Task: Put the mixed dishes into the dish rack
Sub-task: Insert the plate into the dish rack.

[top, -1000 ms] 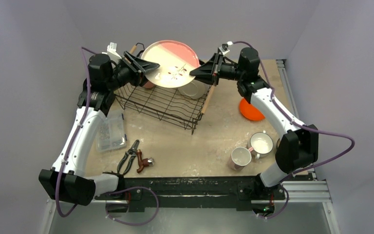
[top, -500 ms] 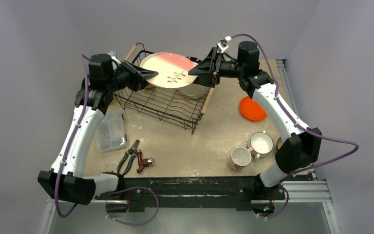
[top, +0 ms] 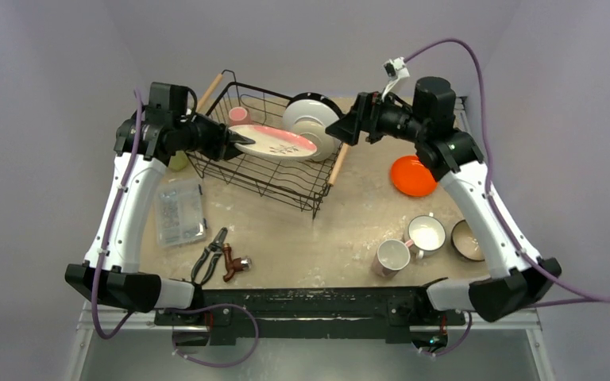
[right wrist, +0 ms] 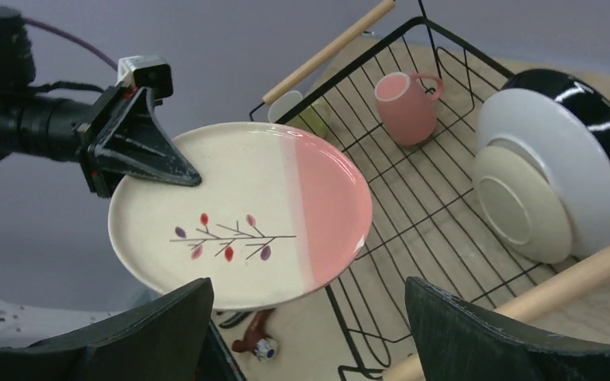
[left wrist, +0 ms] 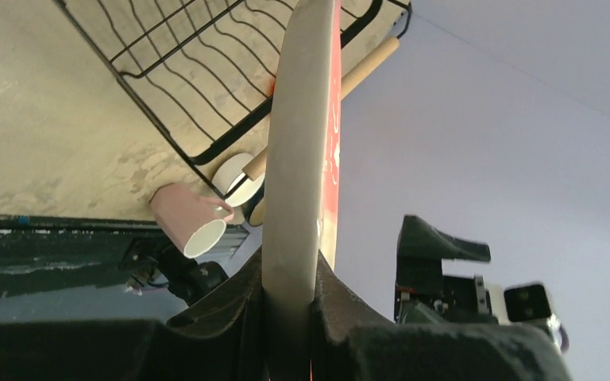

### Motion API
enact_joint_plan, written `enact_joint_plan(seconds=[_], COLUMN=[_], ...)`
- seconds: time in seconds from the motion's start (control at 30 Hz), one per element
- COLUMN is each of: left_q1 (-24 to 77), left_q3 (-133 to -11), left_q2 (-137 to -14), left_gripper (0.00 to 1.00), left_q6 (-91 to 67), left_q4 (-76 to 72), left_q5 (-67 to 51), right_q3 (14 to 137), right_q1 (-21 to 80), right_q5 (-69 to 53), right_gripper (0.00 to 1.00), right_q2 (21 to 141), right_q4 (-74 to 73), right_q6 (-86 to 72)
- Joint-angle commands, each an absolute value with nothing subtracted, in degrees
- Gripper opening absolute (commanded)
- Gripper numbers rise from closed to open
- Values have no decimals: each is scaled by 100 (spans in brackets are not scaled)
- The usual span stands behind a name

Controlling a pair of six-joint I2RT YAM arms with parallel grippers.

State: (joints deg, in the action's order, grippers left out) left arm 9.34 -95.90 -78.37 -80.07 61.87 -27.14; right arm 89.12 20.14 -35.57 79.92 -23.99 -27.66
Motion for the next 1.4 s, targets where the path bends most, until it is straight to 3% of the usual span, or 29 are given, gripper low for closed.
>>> enact_joint_plan(seconds=[0.0,0.2,0.4,0.63,0.97,1.07,1.17,1.23,1.37], left_q1=[888,888,891,890,892,888,888,888,888], left_q3=[-9953,-9796,-9790,-9748,-9718,-9721,-9639,-9574,-9772], left_q2=[-7691,-7687,-7637,-7572,-7526,-7533,-7492,-7451,-7451], left_gripper=[0,0,0,0,0,0,0,21,81], left_q6=[-8518,-8787,-8807,-8781,-8629,-8635,-8634,-8660,-8488], left_q4=[6308,6361,6479,6570,6763,6716,6572,6433,6396], left_q5=[-3363,-3731,-3816,-3873,-3787,-3767,-3744,-3723,-3501], right_q3=[8641,8794,9241,9394,9209,9252,9190,9049,8810], right_q1=[2482,3711,4489,5507,5559,5563,5563,5563,5523], right_q5=[-2744,-2076,-2150,-216,477,469,490,457,108], right_gripper=[91,89,84,70,29,4,0,0,0], right_q2=[7289,7283,7809,8358,8317,8333,8292,8192,8057], right_q4=[-2024,-1852,-2273,-2398,-2029,-2078,-1991,-1823,-1451], right_q6=[-675,1260,2431,3473,3701,3732,3735,3667,3499])
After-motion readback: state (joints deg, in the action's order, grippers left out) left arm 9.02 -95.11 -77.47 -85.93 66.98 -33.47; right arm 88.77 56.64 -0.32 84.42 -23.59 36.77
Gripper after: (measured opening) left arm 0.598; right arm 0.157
